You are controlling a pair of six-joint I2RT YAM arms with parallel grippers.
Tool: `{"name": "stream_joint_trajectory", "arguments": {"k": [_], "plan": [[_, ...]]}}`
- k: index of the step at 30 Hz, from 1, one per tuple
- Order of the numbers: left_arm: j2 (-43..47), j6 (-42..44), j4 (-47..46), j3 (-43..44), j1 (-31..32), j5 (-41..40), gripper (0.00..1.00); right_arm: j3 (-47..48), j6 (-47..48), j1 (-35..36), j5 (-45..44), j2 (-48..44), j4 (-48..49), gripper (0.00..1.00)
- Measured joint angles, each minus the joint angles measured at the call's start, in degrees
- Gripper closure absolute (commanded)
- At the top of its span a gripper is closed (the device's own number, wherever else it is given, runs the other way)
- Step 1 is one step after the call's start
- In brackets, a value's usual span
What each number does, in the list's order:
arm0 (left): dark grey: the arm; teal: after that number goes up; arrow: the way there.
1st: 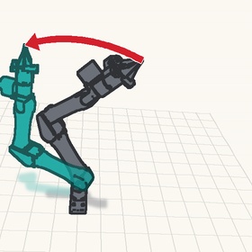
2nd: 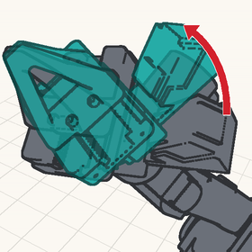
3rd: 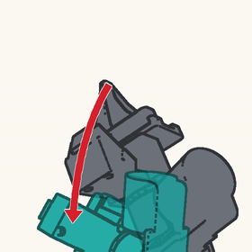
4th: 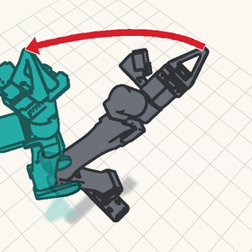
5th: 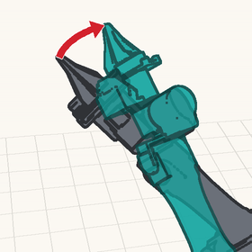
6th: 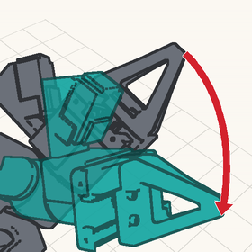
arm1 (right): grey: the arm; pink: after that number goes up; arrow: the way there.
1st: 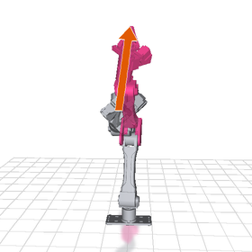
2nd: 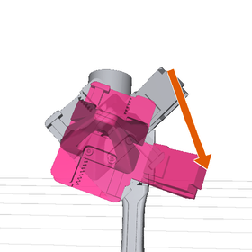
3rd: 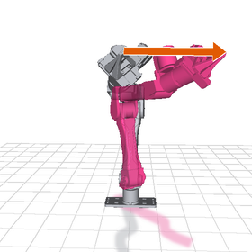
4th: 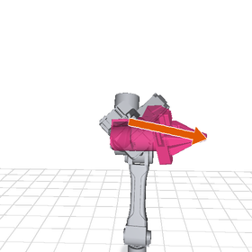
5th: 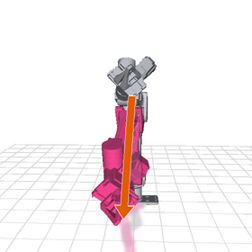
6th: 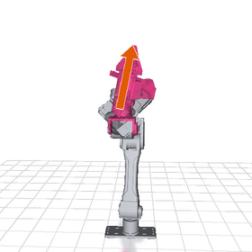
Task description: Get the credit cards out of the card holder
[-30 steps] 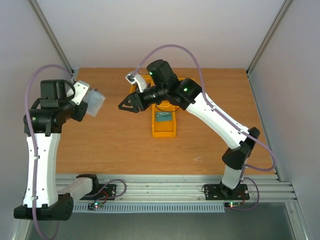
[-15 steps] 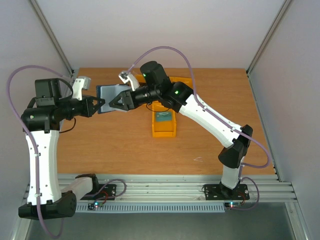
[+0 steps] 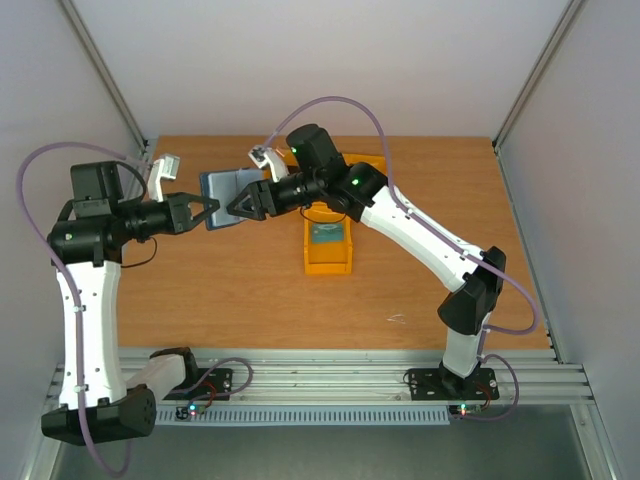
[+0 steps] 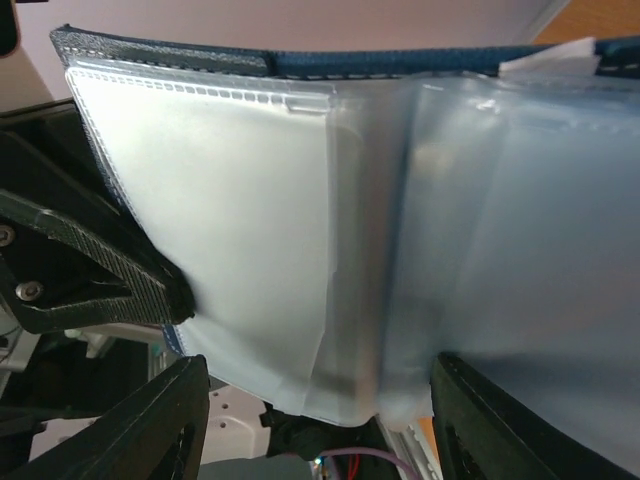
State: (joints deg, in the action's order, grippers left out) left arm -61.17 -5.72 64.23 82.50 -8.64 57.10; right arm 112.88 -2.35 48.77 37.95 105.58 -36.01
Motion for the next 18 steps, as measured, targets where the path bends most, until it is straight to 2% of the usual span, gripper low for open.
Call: {"name": "stream_joint_trajectory", "arguments": {"k": [4, 13, 18], "plan": [[0.5, -0.96, -1.14, -0.15, -0.15, 2.01, 1.0, 0.0, -0.11, -0.02, 1.64, 0.0, 1.05, 0.42], [1.6, -3.56, -4.13, -2.01, -0.72, 5.22, 1.0, 0.52, 0.13, -0.09, 2.45, 0.0, 0.72, 0.97], [1.92, -4.15, -5.38, -2.47, -1.09, 6.25, 1.0, 0.52, 0.11, -0.85, 3.3, 0.0, 0.33, 0.99]]}}
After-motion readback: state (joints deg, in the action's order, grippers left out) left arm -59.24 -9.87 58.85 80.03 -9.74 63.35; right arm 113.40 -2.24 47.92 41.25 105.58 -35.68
